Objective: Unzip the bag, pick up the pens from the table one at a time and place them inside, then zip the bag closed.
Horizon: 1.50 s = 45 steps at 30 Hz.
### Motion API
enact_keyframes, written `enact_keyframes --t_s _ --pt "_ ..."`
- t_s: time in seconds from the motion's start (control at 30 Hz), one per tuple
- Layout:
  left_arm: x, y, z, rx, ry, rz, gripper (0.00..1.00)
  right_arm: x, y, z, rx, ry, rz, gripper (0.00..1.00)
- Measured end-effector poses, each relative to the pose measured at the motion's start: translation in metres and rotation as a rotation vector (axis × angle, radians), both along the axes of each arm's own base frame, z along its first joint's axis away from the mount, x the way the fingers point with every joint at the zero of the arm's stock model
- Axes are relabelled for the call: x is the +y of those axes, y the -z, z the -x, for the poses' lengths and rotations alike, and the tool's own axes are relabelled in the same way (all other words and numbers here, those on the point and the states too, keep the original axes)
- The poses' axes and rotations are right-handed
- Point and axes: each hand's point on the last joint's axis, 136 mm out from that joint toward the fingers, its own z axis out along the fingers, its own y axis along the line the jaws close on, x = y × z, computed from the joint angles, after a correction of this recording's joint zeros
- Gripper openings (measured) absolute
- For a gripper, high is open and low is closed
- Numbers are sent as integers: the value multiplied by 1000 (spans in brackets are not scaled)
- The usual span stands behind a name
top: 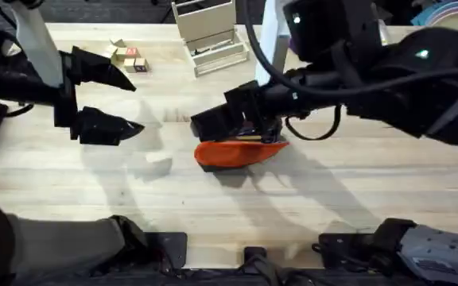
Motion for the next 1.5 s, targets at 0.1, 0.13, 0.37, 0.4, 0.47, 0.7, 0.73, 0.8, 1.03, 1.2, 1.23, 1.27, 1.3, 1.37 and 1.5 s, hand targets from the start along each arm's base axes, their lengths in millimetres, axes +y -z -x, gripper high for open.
enact_keyframes --t_s 0.1,0.13,0.37,0.4,0.47,0.7,0.73,0.8,1.03,1.2,1.23,1.27,1.3,1.37,1.5 --pt "0 0 0 0 0 0 995 -1 -5 -6 -81 18 56 997" --pt "0 0 0 0 0 0 995 0 -8 -7 -107 20 71 997" --pt "0 0 0 0 0 0 995 8 -17 -5 -293 35 188 998" --pt "0 0 0 0 0 0 995 9 -16 -4 -308 36 201 998" --pt "0 0 0 0 0 0 995 10 -15 -2 -331 40 222 998" --pt "0 0 0 0 0 0 994 12 -15 0 -373 49 254 998" --pt "0 0 0 0 0 0 995 12 -15 1 -374 51 255 998" --pt "0 0 0 0 0 0 994 13 -15 2 -374 53 255 998" --pt "0 0 0 0 0 0 996 17 -15 7 -358 58 245 998" --pt "0 0 0 0 0 0 995 18 -15 9 -352 60 242 998" --pt "0 0 0 0 0 0 995 18 -15 9 -351 61 242 998" --pt "0 0 0 0 0 0 995 18 -15 9 -352 61 243 998" --pt "0 0 0 0 0 0 995 18 -15 9 -352 62 243 998" --pt "0 0 0 0 0 0 995 18 -15 9 -352 62 243 998" --pt "0 0 0 0 0 0 995 18 -15 9 -344 69 239 998"
